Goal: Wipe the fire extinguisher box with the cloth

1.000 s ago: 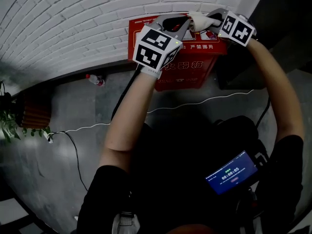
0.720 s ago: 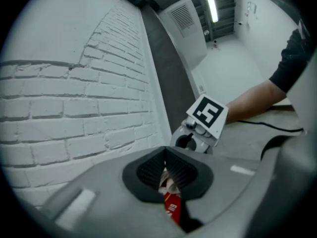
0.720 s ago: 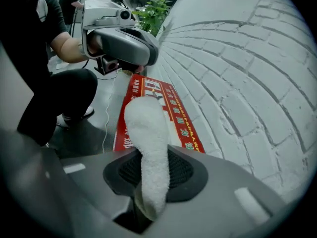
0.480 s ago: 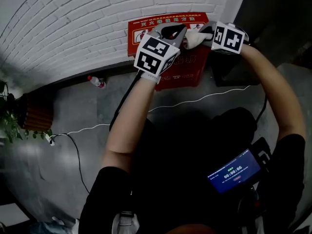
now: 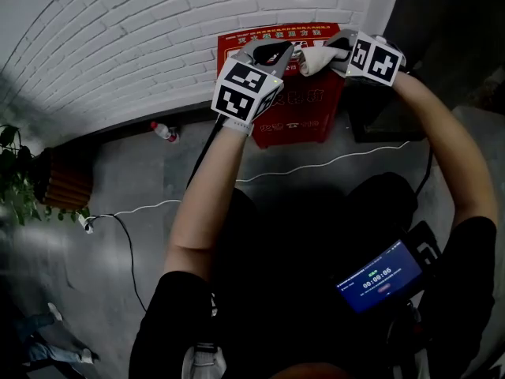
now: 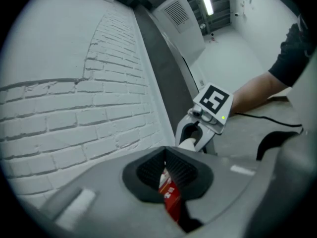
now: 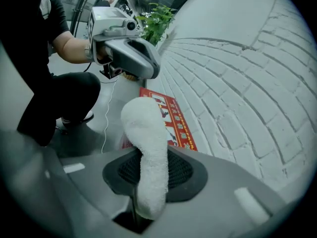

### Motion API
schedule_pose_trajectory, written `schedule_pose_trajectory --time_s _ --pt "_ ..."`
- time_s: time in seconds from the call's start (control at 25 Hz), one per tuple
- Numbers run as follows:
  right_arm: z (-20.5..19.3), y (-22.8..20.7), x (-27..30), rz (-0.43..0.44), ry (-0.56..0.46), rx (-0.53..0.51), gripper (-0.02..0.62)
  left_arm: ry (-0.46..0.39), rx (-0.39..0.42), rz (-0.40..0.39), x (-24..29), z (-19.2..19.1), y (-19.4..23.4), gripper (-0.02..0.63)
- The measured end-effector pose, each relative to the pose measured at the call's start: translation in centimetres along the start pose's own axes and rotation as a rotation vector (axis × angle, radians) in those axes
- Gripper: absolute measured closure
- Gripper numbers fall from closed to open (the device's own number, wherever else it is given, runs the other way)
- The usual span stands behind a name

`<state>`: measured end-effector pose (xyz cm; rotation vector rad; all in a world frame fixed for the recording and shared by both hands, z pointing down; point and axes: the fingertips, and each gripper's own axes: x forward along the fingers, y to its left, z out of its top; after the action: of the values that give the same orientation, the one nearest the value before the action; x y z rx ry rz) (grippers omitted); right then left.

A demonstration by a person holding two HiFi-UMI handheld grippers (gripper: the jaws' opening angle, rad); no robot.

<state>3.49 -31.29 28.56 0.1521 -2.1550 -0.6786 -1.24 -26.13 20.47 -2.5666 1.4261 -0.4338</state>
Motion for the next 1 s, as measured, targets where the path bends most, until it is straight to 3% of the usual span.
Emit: schedule_pose_trajectory --time_s 0.4,0.56,1.0 --pt "4.8 -8.2 1.6 -0.111 -0.045 0.033 0.489 0.014 0.004 0.069 -1.2 1.2 6.4 0.603" --pt "5.9 -10.7 2.7 -0.119 -0.021 0.02 0.489 0.022 0.02 0.09 -1.5 1.2 8.3 0.603" --pt "6.1 -13.4 7.6 -0.126 0.053 -0.036 0.489 0.035 -0.013 0.091 -1.0 -1.2 10.9 0.602"
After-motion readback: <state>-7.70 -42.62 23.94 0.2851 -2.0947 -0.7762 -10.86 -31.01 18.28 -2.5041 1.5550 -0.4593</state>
